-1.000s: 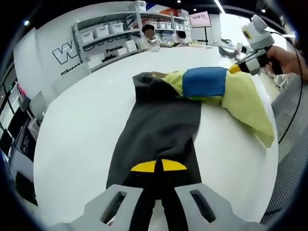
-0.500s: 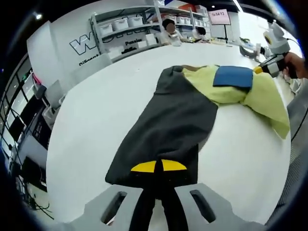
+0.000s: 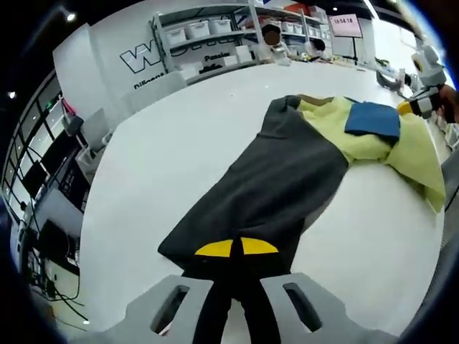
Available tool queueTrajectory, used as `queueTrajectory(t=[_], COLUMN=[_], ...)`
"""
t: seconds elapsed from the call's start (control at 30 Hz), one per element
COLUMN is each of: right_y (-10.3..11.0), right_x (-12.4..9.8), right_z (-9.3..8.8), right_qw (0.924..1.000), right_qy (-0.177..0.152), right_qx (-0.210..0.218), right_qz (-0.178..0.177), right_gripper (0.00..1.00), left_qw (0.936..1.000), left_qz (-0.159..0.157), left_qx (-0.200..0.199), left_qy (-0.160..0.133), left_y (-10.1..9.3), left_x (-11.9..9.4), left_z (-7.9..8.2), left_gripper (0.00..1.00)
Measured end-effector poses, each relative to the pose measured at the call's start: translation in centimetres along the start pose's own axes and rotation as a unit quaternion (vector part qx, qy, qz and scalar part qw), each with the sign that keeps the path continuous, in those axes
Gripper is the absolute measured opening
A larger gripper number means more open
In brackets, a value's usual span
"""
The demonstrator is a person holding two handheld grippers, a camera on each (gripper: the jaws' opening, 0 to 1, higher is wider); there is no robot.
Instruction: Fold the garment on the visible template until the final outline fits inside the template.
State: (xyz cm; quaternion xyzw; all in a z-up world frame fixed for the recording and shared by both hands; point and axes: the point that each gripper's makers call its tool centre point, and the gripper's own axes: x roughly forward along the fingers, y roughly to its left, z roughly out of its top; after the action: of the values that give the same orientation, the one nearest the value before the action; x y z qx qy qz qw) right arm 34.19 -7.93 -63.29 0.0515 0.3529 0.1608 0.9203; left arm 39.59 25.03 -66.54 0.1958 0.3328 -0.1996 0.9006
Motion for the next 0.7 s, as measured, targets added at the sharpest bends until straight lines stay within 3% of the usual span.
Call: queueTrajectory(t=[0.23,0.3,0.47,0.53,0.7], right_y=[-0.4,-0.7,-1.3,-1.1,-2.2], right_x=[-0.3,-0.5,-0.7,-0.8,-0.9], right_z=[0.0,0.6,1.0,1.6,1.3], right_qw=[0.9983,0.9936,0.9925,0.9852,0.9915], right_qy=[-0.001,-0.015,-0.016,-0.029,-0.014], right_qx=[0.057,0.110,0.119,0.164,0.129], right_qz=[0.009,0.020,0.024,0.038,0.010], right_gripper=[0.00,0.00,0.00,0.00,0.00], left_qw=[0.9999,0.9999,0.9999,0.9999,0.9996], left_qz=[0.005,0.005,0.012,0.013,0.023], left_qx=[-0.010,-0.009,-0.007,-0.008,-0.014], left_qy=[0.002,0.002,0.004,0.004,0.007], left_y=[0.3,0.4,0.9,1.0,1.9], left_x=[-0.3,-0.4,-0.6,-0.6,-0.7], left_z=[-0.1,-0.2,-0.4,-0.4,-0.8], left_gripper=[0.00,0.00,0.00,0.00,0.00])
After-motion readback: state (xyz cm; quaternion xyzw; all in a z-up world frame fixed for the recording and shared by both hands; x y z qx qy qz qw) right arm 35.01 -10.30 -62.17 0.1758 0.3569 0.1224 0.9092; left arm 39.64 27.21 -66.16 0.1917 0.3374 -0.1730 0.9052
